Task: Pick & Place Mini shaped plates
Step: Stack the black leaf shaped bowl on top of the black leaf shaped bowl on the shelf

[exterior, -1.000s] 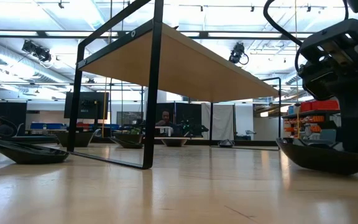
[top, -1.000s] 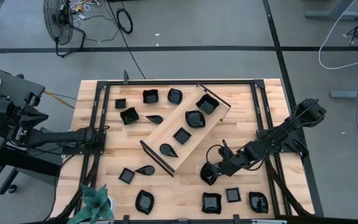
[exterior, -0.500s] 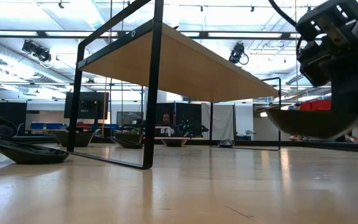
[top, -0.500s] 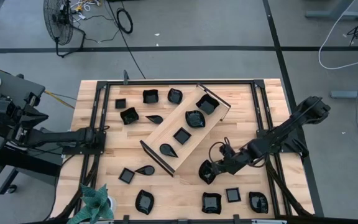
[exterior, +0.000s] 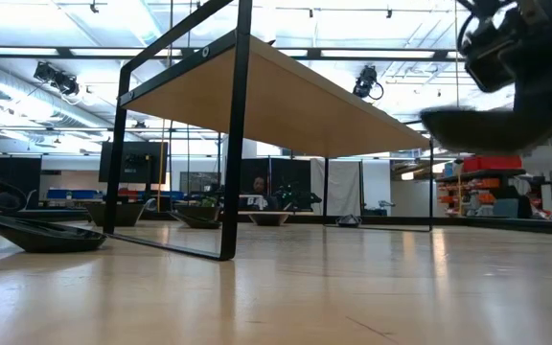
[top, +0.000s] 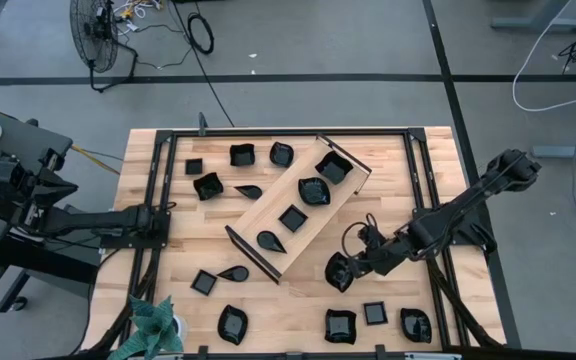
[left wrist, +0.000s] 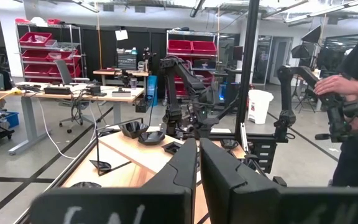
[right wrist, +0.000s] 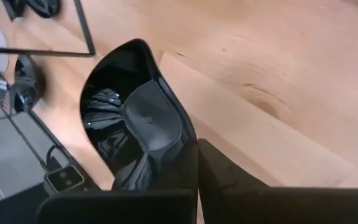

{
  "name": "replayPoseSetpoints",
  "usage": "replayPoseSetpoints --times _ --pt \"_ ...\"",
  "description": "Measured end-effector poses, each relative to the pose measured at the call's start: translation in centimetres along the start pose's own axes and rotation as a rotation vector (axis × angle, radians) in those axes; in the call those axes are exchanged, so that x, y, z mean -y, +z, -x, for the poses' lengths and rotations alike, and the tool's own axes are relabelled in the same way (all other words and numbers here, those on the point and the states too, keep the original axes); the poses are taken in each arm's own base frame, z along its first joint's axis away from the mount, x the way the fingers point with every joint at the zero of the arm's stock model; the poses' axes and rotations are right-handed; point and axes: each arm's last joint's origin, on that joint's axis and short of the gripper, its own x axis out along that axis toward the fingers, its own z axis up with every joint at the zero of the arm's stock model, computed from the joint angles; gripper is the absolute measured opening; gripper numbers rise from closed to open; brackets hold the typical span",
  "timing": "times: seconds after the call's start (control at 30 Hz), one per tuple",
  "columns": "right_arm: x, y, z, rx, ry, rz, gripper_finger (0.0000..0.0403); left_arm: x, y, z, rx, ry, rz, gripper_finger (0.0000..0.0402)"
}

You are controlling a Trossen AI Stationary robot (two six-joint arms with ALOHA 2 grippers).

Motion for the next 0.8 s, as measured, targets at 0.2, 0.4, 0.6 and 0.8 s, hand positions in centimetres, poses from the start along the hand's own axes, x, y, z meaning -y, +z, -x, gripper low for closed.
replayPoseSetpoints --times 0.2,0.4,0.6,0.8 --pt "-0.2 0.3 1.7 0.000 -0.005 0.097 0.0000 0.0 0.0 0.0 0.000 0.000 0.000 0.0026" --pt "-0.8 0.9 4.6 0.016 -0.048 0.274 0.0000 0.0 0.0 0.0 0.000 0.000 0.000 0.0025" --pt "-2.1 2.0 8.0 0.055 -0.090 0.418 0.0000 0.0 0.0 0.0 0.000 0.000 0.000 0.0025" --pt "-4.1 3.5 10.8 0.088 -0.060 0.527 0.0000 0.0 0.0 0.0 0.000 0.000 0.000 0.0025"
